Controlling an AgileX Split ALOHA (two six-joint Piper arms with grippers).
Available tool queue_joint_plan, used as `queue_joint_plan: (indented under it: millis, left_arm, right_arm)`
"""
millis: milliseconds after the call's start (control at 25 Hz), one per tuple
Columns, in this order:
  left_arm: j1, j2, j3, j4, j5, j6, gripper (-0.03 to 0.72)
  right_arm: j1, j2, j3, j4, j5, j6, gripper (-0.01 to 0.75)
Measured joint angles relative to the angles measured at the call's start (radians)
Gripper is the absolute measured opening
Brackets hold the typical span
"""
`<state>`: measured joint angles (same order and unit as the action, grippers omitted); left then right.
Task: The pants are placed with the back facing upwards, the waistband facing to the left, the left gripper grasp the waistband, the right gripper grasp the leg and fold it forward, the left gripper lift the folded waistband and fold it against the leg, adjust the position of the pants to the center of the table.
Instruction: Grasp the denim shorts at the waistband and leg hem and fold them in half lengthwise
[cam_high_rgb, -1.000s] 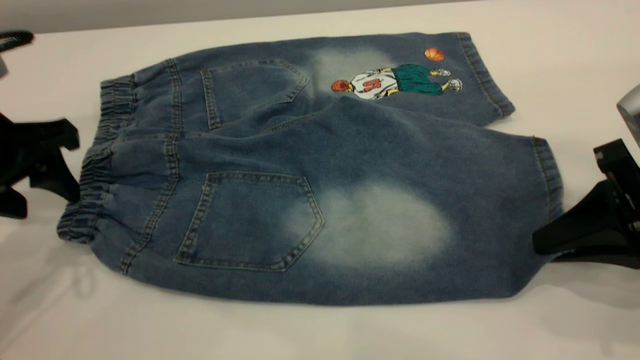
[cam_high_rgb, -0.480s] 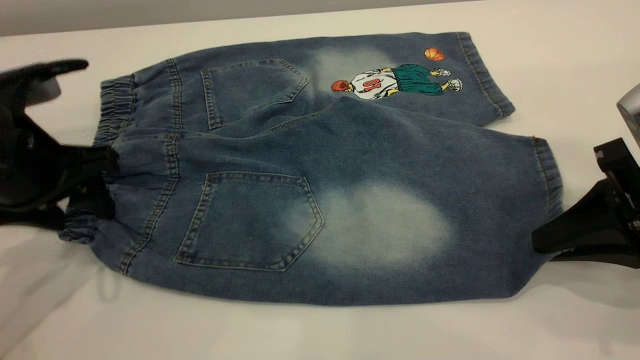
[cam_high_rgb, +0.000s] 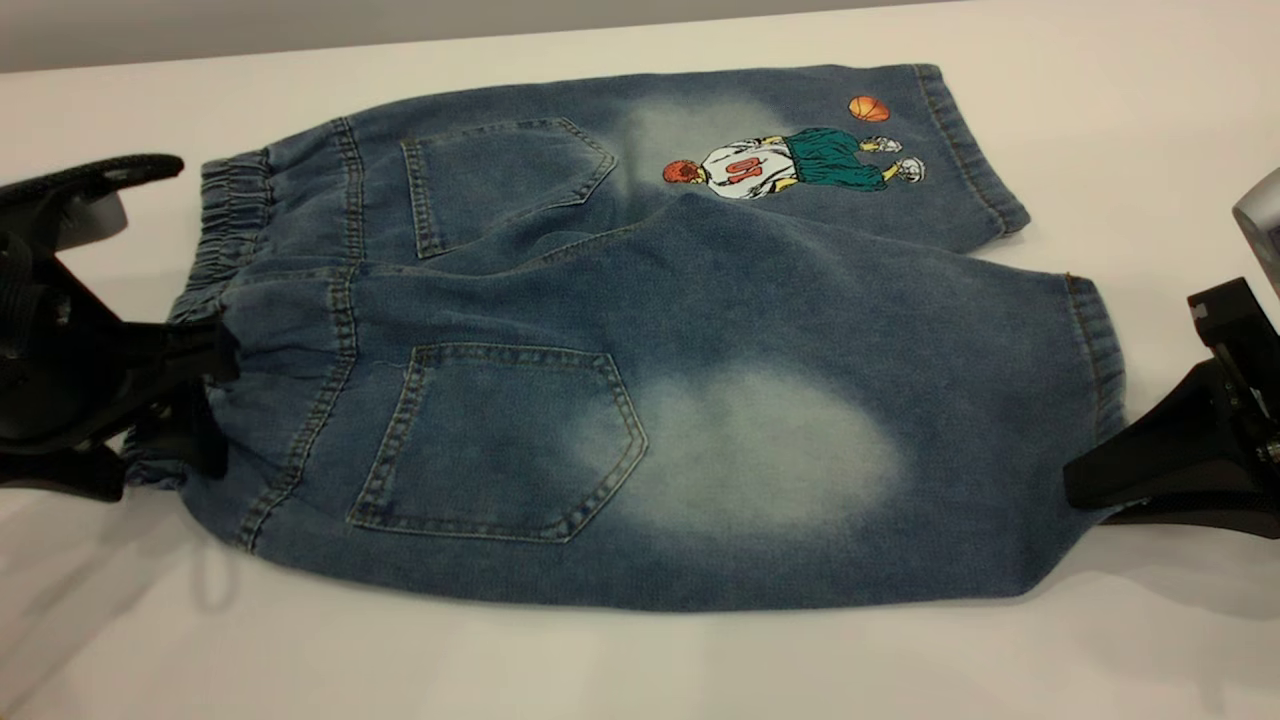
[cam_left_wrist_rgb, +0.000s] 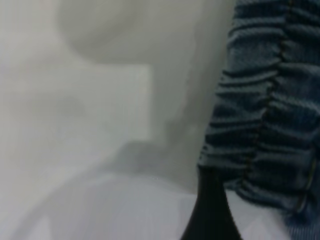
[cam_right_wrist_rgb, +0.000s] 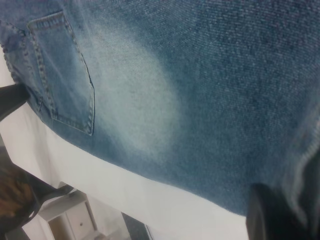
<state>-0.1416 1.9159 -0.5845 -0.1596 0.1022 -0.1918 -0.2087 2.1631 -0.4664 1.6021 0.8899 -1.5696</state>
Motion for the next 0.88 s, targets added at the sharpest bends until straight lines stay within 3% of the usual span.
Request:
queue_joint_plan:
  millis: [880]
  left_arm:
    - [0.03, 0.0, -0.051, 0.059, 0.058, 0.005, 0.467]
  right_arm:
    - [0.0, 0.0, 0.0, -0.008, -0.001, 0.0, 0.014]
